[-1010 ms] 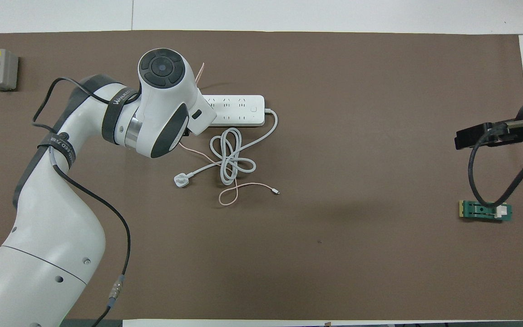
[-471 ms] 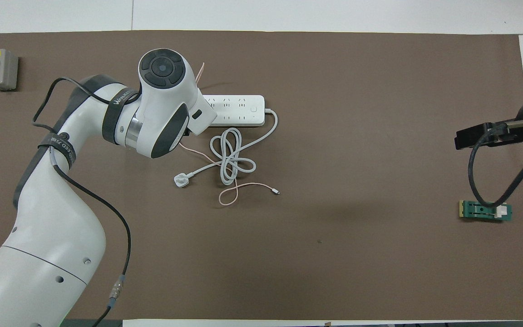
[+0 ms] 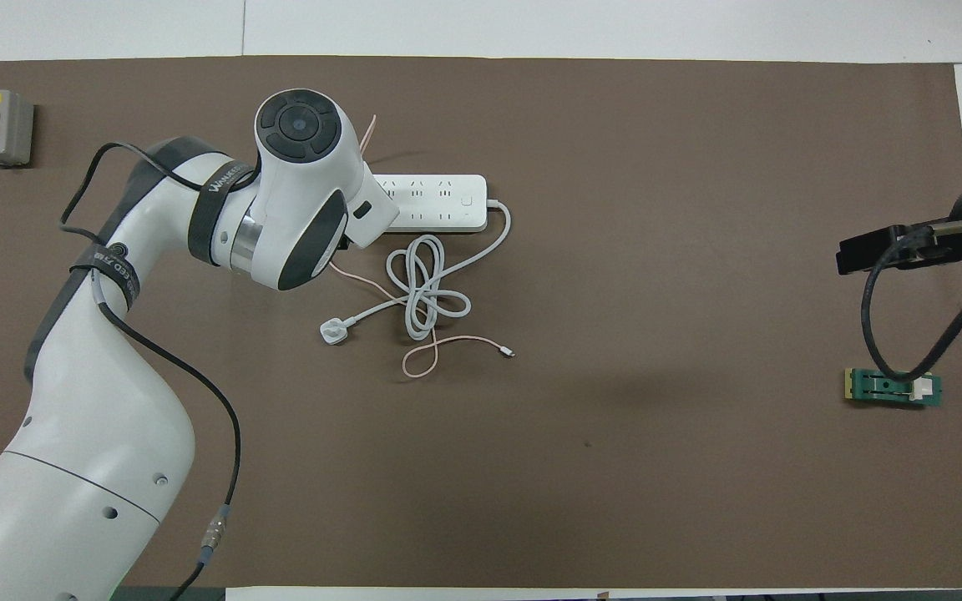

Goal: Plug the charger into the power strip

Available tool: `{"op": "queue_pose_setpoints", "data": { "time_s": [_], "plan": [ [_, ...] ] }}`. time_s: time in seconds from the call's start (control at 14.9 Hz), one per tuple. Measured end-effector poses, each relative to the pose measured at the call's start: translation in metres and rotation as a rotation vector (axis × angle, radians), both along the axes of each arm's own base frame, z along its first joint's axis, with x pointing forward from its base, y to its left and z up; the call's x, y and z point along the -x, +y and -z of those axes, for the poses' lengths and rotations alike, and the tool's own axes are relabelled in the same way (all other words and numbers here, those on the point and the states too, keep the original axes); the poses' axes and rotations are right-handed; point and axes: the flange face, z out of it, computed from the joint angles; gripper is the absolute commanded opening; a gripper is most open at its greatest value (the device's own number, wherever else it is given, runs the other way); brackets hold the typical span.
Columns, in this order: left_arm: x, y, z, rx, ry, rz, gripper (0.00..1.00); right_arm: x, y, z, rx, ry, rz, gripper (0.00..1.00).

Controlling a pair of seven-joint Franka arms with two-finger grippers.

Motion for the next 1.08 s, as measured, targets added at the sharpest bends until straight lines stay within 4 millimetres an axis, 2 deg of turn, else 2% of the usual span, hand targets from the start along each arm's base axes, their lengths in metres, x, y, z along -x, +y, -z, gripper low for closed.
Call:
{"op": "queue_pose_setpoints", "data": {
  "time_s": [0.27, 0.74, 1.08],
  "plan": [
    [-0.001, -0.001, -0.001, -0.002, 0.006, -0.006, 0.00, 0.000, 0.000, 0.000, 0.000, 0.000, 0.000, 1.00],
    [-0.008, -0.004, -0.020, 0.024, -0.009, -0.023, 0.00, 0.000, 0.000, 0.000, 0.000, -0.001, 0.000, 1.00],
    [-0.008, -0.002, -0.016, 0.007, -0.011, -0.016, 0.00, 0.000, 0.000, 0.000, 0.000, -0.001, 0.000, 1.00]
  ]
}}
